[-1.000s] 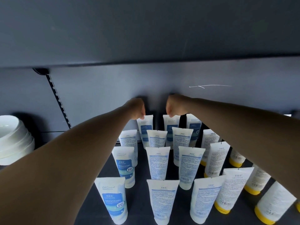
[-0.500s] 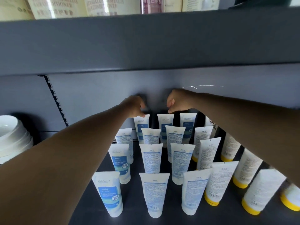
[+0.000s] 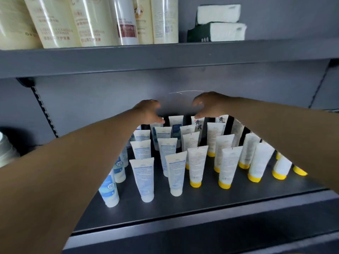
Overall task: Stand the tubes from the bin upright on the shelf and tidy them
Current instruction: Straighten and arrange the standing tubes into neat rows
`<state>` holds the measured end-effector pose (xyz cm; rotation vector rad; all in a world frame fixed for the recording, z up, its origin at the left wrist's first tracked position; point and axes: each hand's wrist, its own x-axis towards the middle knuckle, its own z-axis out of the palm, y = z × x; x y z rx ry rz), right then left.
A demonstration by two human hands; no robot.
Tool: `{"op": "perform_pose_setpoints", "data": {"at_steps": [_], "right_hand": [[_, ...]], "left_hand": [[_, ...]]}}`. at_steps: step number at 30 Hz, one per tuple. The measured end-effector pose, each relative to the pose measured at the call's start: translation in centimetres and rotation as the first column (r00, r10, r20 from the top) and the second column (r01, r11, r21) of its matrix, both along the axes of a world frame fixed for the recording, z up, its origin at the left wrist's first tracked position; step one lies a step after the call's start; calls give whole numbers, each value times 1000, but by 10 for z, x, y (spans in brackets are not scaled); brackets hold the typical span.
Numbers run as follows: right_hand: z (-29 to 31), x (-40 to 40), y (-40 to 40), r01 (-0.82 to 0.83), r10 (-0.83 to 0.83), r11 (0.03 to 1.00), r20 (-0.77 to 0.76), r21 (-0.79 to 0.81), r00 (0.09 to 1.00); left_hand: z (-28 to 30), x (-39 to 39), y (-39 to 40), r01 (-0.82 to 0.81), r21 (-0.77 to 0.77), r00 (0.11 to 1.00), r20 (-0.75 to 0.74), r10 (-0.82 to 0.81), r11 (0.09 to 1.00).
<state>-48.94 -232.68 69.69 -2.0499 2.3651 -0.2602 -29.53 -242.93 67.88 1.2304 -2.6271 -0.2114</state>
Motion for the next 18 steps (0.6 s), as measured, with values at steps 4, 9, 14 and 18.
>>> {"op": "perform_pose_setpoints", "data": {"at_steps": [4, 9, 14, 18], "right_hand": [[2, -8, 51, 71, -70, 997, -46, 19, 996], [3, -14, 107, 116, -114, 993, -62, 30, 992], [7, -30, 148, 169, -167, 985, -69, 23, 984], [14, -47, 179, 213, -210, 977, -71, 27, 975]], "left_hand": [[-3, -7, 36, 47, 9, 998, -34, -47, 999], [-3, -10, 75, 72, 2, 997, -35, -72, 997], [0, -22, 103, 91, -10, 995, -44, -91, 996], [4, -38, 126, 109, -11, 994, -30, -110, 994]]}}
